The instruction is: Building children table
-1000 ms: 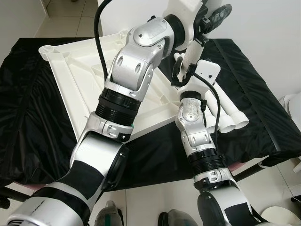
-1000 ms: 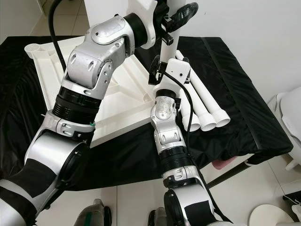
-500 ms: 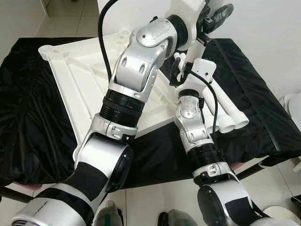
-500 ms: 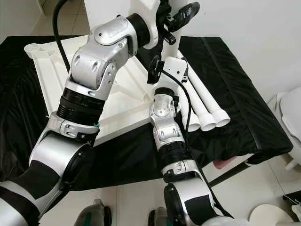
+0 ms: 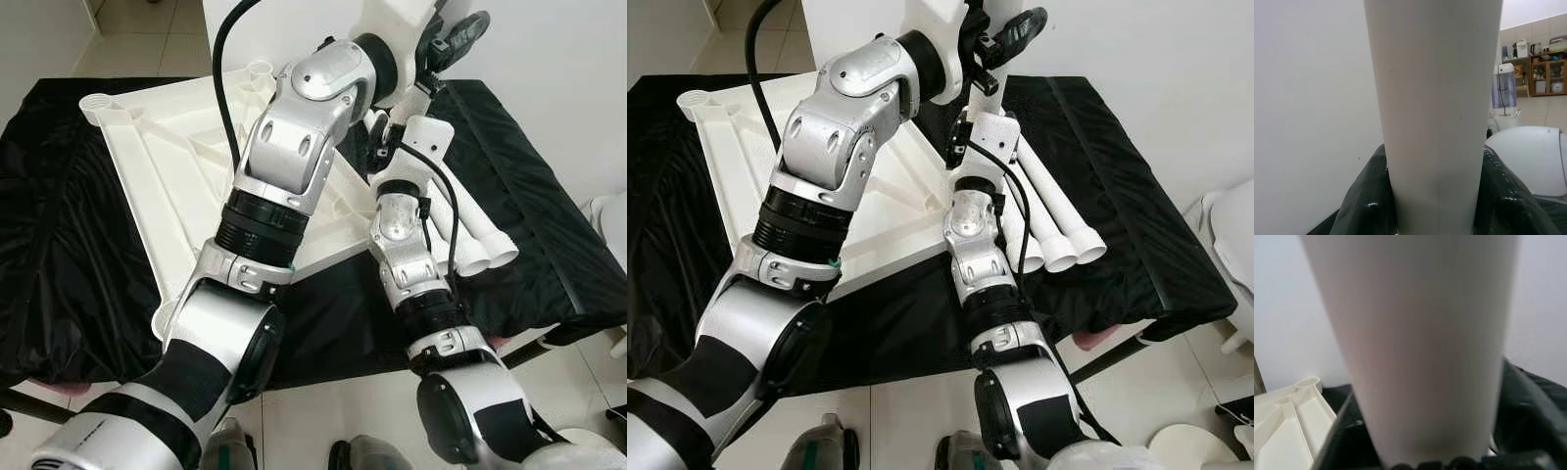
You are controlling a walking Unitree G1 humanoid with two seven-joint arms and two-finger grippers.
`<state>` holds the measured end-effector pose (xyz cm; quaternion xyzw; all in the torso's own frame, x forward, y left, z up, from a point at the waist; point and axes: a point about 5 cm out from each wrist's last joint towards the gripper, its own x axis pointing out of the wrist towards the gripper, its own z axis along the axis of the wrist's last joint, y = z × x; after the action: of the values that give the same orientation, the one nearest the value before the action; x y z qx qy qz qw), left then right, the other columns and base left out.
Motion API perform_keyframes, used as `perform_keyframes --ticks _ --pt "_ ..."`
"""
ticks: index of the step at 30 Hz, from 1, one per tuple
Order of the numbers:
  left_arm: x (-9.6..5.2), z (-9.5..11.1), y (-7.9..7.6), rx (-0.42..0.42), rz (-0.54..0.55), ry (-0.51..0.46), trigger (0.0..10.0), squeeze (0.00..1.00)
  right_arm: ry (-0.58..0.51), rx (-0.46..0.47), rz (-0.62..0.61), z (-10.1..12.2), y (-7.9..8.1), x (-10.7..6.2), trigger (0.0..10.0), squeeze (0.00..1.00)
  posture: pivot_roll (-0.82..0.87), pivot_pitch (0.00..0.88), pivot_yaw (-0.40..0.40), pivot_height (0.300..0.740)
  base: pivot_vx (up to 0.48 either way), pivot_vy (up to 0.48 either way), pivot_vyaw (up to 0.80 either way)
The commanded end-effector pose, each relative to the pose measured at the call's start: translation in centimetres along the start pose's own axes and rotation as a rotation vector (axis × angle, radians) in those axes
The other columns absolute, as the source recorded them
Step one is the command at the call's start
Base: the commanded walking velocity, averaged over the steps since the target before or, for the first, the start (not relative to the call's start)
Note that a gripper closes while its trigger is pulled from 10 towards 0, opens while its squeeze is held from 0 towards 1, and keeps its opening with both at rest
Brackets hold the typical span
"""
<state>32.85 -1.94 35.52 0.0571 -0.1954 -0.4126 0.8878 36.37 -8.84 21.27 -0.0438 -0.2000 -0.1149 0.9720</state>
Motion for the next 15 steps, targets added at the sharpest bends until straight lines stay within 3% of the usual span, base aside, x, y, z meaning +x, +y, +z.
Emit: perform_keyframes --ticks 1,13,14,15 --pt "-0.06 0.99 1.07 0.023 0.238 -0.023 10.0 0.00 -0.005 -0.013 -0.008 -0.15 -0.17 0.07 0.0 0.00 0.01 0.000 -0.019 0.740 0.000 0.000 0.00" --pt "-0.08 1.05 1.03 0.026 0.239 -0.026 10.0 0.00 0.016 -0.009 -0.001 -0.72 -0.23 -0.13 0.0 0.00 0.01 0.000 -0.020 0.740 0.000 0.000 0.00" --pt "-0.08 1.06 1.00 0.012 0.235 -0.033 10.0 1.00 0.018 -0.008 -0.002 -0.75 -0.23 -0.16 0.0 0.00 0.01 0.000 -0.019 0.740 0.000 0.000 0.00" --pt "-0.08 1.05 0.98 -0.004 0.233 -0.040 10.0 1.00 0.019 -0.007 -0.002 -0.76 -0.21 -0.17 0.0 0.00 0.01 0.000 -0.019 0.740 0.000 0.000 0.00"
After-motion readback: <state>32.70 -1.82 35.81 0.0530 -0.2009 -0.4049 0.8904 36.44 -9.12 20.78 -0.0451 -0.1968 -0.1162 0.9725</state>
